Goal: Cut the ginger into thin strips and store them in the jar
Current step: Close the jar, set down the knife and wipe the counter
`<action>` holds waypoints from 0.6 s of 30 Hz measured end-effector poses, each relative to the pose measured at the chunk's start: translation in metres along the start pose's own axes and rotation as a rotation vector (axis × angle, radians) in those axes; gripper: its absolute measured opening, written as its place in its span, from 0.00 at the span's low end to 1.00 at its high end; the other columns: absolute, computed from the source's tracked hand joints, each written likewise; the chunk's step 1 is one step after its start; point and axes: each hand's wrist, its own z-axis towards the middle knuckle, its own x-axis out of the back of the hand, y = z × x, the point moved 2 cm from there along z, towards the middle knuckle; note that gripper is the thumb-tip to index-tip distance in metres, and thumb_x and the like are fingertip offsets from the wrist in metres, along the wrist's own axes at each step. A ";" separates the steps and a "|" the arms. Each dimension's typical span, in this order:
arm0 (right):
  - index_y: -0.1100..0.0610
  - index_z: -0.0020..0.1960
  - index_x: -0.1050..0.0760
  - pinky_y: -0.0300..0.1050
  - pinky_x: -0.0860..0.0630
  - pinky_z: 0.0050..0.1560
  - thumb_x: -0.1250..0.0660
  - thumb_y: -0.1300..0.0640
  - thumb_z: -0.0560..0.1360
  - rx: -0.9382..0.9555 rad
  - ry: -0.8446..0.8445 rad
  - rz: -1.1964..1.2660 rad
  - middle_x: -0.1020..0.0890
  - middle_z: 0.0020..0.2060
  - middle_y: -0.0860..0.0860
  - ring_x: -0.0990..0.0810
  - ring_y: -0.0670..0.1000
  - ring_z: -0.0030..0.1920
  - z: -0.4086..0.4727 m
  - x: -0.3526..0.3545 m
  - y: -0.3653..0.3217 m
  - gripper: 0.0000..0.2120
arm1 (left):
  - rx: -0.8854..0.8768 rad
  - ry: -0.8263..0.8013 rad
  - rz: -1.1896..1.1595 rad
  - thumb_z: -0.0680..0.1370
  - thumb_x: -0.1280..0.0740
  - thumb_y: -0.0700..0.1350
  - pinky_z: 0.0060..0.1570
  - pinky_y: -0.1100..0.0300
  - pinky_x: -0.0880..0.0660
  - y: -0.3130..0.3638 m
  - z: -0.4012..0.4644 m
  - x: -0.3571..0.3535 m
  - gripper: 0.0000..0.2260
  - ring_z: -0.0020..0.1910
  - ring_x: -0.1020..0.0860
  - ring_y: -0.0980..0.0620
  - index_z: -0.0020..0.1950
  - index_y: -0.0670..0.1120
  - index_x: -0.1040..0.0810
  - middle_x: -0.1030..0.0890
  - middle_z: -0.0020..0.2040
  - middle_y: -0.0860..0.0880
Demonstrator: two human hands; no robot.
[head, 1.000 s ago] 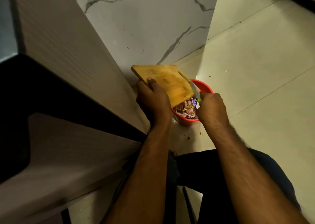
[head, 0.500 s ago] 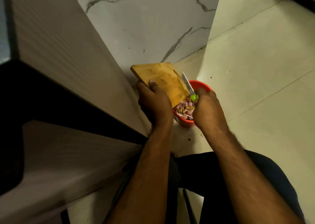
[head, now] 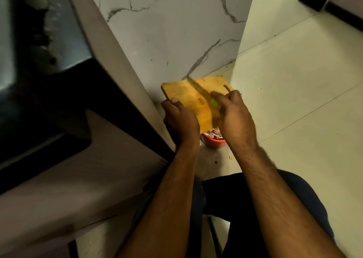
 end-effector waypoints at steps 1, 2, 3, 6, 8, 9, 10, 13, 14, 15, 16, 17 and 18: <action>0.48 0.71 0.33 0.49 0.24 0.53 0.39 0.60 0.79 -0.044 -0.033 -0.034 0.30 0.62 0.54 0.25 0.54 0.56 -0.003 0.001 0.002 0.22 | 0.006 -0.017 -0.003 0.87 0.48 0.49 0.35 0.62 0.33 -0.001 -0.004 0.003 0.15 0.42 0.24 0.50 0.58 0.41 0.28 0.23 0.47 0.47; 0.48 0.72 0.33 0.50 0.24 0.52 0.39 0.59 0.79 -0.124 -0.040 -0.087 0.30 0.62 0.56 0.24 0.56 0.56 -0.007 0.002 0.007 0.22 | 0.018 -0.033 0.000 0.87 0.49 0.49 0.36 0.61 0.32 -0.003 -0.008 0.006 0.15 0.43 0.23 0.48 0.59 0.41 0.28 0.22 0.49 0.45; 0.50 0.72 0.33 0.49 0.23 0.49 0.38 0.59 0.79 -0.196 -0.022 -0.148 0.30 0.61 0.57 0.23 0.57 0.54 -0.012 0.006 0.010 0.22 | 0.031 -0.049 0.002 0.86 0.49 0.50 0.40 0.60 0.31 -0.003 -0.013 0.011 0.15 0.46 0.22 0.46 0.59 0.42 0.28 0.21 0.50 0.44; 0.56 0.72 0.36 0.49 0.24 0.43 0.37 0.63 0.77 -0.282 0.055 -0.188 0.32 0.58 0.58 0.22 0.59 0.47 -0.024 0.021 0.017 0.24 | 0.086 -0.108 0.002 0.86 0.50 0.51 0.48 0.57 0.31 -0.009 -0.034 0.021 0.16 0.52 0.22 0.44 0.63 0.42 0.30 0.22 0.55 0.42; 0.55 0.72 0.36 0.49 0.24 0.44 0.38 0.64 0.77 -0.228 0.099 -0.131 0.32 0.57 0.56 0.23 0.58 0.45 -0.033 0.032 0.016 0.24 | 0.119 -0.149 -0.037 0.86 0.50 0.51 0.49 0.56 0.30 -0.011 -0.048 0.025 0.18 0.54 0.24 0.44 0.67 0.41 0.31 0.23 0.60 0.41; 0.54 0.72 0.35 0.50 0.24 0.44 0.39 0.63 0.78 -0.186 0.104 -0.096 0.32 0.57 0.56 0.23 0.58 0.46 -0.039 0.036 0.013 0.23 | 0.120 -0.163 -0.055 0.86 0.49 0.50 0.49 0.57 0.31 -0.013 -0.054 0.028 0.17 0.53 0.24 0.45 0.66 0.40 0.31 0.24 0.61 0.40; 0.54 0.71 0.34 0.50 0.24 0.45 0.40 0.61 0.78 -0.146 0.100 -0.065 0.31 0.57 0.56 0.23 0.58 0.47 -0.048 0.043 0.011 0.21 | 0.116 -0.178 -0.071 0.86 0.49 0.50 0.49 0.57 0.31 -0.014 -0.062 0.030 0.16 0.53 0.24 0.45 0.64 0.40 0.31 0.23 0.60 0.40; 0.52 0.71 0.34 0.51 0.22 0.45 0.40 0.58 0.79 -0.050 0.074 -0.047 0.30 0.57 0.54 0.24 0.56 0.52 -0.080 0.064 0.006 0.20 | 0.111 -0.257 -0.135 0.86 0.48 0.50 0.54 0.51 0.25 -0.019 -0.082 0.036 0.11 0.53 0.23 0.43 0.57 0.44 0.30 0.22 0.56 0.43; 0.52 0.72 0.34 0.50 0.22 0.45 0.39 0.58 0.79 -0.028 0.074 -0.066 0.30 0.57 0.54 0.24 0.56 0.53 -0.092 0.071 0.006 0.21 | 0.119 -0.278 -0.165 0.86 0.47 0.50 0.52 0.52 0.24 -0.021 -0.090 0.040 0.11 0.51 0.23 0.45 0.57 0.45 0.29 0.22 0.56 0.43; 0.52 0.72 0.34 0.50 0.23 0.44 0.39 0.59 0.79 -0.004 0.080 -0.095 0.29 0.57 0.53 0.24 0.55 0.53 -0.105 0.082 0.006 0.22 | 0.130 -0.297 -0.204 0.86 0.46 0.49 0.48 0.55 0.25 -0.021 -0.100 0.045 0.12 0.48 0.23 0.48 0.58 0.44 0.28 0.22 0.56 0.44; 0.52 0.72 0.34 0.49 0.24 0.44 0.39 0.60 0.79 0.028 0.088 -0.139 0.28 0.57 0.53 0.24 0.55 0.52 -0.115 0.092 0.006 0.22 | 0.141 -0.309 -0.254 0.86 0.45 0.49 0.44 0.59 0.26 -0.022 -0.108 0.050 0.12 0.46 0.23 0.51 0.60 0.44 0.27 0.21 0.55 0.45; 0.52 0.71 0.32 0.50 0.25 0.44 0.38 0.61 0.78 0.059 0.094 -0.192 0.26 0.56 0.53 0.24 0.56 0.51 -0.122 0.101 0.006 0.22 | 0.154 -0.325 -0.303 0.86 0.45 0.49 0.42 0.60 0.27 -0.020 -0.116 0.055 0.12 0.46 0.23 0.52 0.61 0.44 0.26 0.21 0.54 0.46; 0.52 0.70 0.31 0.51 0.26 0.46 0.38 0.61 0.78 0.086 0.095 -0.246 0.24 0.56 0.53 0.24 0.57 0.51 -0.132 0.112 0.004 0.22 | 0.162 -0.346 -0.336 0.86 0.44 0.49 0.41 0.61 0.27 -0.019 -0.125 0.064 0.13 0.46 0.22 0.53 0.62 0.44 0.26 0.20 0.54 0.46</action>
